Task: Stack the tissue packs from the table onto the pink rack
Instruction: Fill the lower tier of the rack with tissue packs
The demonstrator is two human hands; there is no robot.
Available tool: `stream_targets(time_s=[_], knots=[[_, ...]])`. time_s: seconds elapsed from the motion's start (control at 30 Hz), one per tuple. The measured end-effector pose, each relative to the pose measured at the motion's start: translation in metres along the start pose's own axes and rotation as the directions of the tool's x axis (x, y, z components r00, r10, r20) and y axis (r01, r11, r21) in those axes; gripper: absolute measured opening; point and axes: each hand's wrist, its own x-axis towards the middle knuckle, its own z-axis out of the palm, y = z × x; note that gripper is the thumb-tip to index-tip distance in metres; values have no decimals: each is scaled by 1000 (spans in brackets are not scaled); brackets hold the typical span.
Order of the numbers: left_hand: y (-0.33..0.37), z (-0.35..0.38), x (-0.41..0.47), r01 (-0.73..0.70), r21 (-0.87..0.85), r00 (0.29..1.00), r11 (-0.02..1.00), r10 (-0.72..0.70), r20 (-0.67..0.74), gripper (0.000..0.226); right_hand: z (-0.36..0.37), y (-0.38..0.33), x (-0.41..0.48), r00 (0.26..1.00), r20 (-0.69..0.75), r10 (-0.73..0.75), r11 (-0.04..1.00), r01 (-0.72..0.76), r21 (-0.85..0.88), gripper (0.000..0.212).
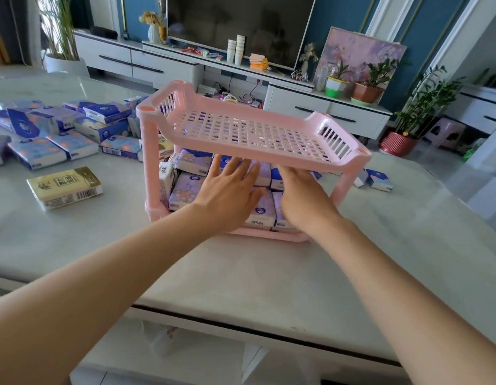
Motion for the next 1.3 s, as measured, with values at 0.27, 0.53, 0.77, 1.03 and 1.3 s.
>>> stream_targets(time_s=[0.27, 0.53, 0.77, 1.03, 1.3], knots=[[6, 3, 5, 12, -28, 997, 1000, -10, 82, 55, 9, 7, 18, 992, 95, 82, 991, -71, -113, 40], [2, 8, 3, -1, -59, 1000, 998, 2, 24, 79, 9, 7, 16, 993, 77, 86, 988, -75, -138, 56], [10, 1, -39, -14, -386, 916, 922, -143, -374, 44, 1, -14, -21, 991, -6, -136, 990, 136, -32, 64], [-36, -13, -134, -287, -431, 846, 856, 15, -533, 24, 9, -63, -65, 912, 74, -403, 903, 383, 193, 52], [-144, -16, -146, 119, -508, 676, 853, -444, -588, 21, 20, -156, -47, 851, 55, -522, 758, 433, 488, 37]])
